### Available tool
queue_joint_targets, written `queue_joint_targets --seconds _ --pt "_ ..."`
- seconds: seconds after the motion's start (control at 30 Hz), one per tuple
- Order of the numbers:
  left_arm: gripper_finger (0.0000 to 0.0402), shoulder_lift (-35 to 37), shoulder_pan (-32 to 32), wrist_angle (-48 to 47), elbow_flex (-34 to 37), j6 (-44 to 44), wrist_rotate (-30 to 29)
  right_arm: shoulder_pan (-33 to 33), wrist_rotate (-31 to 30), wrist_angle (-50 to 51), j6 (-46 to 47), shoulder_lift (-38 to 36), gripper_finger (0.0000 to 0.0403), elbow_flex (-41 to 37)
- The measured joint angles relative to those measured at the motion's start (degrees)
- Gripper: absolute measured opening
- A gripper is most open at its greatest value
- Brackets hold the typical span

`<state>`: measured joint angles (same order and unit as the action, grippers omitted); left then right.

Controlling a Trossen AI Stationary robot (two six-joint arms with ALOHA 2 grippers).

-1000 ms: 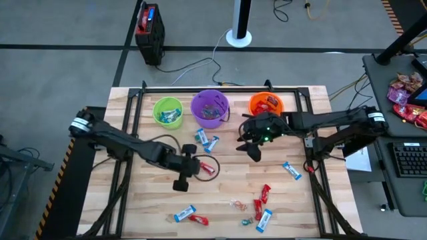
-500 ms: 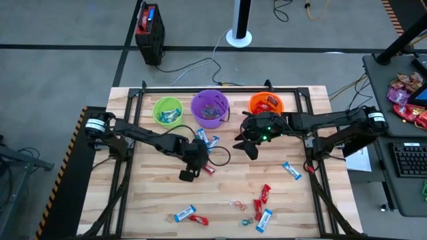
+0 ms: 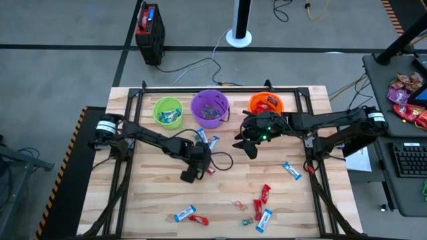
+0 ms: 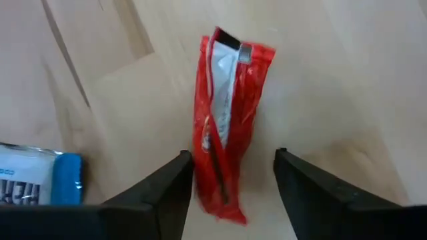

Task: Sort candy by brand, put in halloween buckets
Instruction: Put the red chocolate into the orange bucket

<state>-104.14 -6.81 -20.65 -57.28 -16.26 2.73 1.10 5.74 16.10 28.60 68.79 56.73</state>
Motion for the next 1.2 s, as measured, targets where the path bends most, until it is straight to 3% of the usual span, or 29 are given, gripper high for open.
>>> queue_joint_targets --seconds 0.13,0.27,0.33,0.57,0.67,0.9,1.07,1.2 --pt "0.0146 -1.47 -0.03 1.13 -0.10 2.39 0.17 0.00 -1.30 0.00 -0.13 0.00 0.0203 0.00" --pt "0.0048 -1.50 -0.04 1.71 -0.19 4.46 0.22 0.02 -1.42 0.00 -0.17 0.00 0.0203 0.00" --pt "0.0022 -0.93 -0.04 1.34 -0.15 5.83 0.20 0.00 -1.40 0.05 -0.47 0.00 0.0203 0.00" --pt "0.0022 7.12 0.22 -0.28 0.19 9.98 -0.85 -1.08 -1.26 -0.15 -2.95 0.00 0.0203 0.00" --pt "0.0022 13.36 0.24 0.30 0.18 13.85 -6.80 -2.41 -2.73 -0.95 -4.83 0.00 0.0203 -0.01" --pt "0.0022 26.29 0.32 8.45 0.07 27.20 -24.48 -4.78 -14.01 -11.37 -10.18 0.65 0.0203 -0.09" --pt "0.0022 29.79 -0.60 14.34 -0.09 31.33 -34.65 -4.85 -21.21 -19.49 -12.17 0.70 0.0203 -0.09" --pt "0.0022 29.74 -0.96 20.03 -0.15 31.10 -38.23 -4.42 -24.24 -23.66 -11.64 0.70 0.0203 -0.09"
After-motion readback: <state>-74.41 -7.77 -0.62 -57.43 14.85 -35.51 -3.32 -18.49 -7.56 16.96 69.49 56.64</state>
